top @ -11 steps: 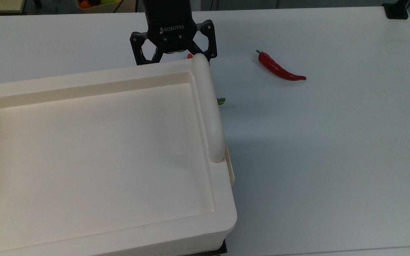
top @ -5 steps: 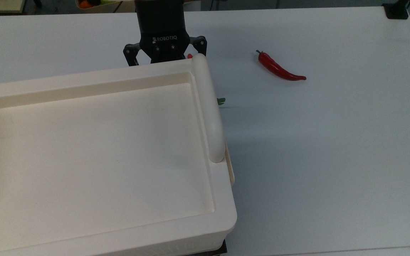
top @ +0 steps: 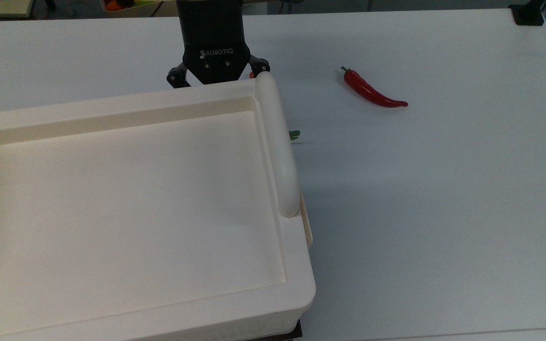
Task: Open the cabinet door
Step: 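Close the gripper on the door edge and hold it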
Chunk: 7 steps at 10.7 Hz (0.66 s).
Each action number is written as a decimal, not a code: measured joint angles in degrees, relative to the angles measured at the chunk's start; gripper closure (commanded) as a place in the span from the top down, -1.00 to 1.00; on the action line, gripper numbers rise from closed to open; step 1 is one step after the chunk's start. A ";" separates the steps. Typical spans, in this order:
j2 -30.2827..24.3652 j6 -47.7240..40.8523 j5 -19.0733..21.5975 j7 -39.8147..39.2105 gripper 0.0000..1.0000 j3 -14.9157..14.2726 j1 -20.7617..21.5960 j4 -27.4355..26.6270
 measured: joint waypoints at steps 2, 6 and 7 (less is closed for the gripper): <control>0.00 0.00 -0.34 0.00 -0.85 0.01 0.03 0.03; -0.06 -0.91 -0.37 -0.01 -0.85 -0.05 0.03 0.18; -0.10 -2.00 -0.37 -0.01 -0.85 -0.12 0.02 0.47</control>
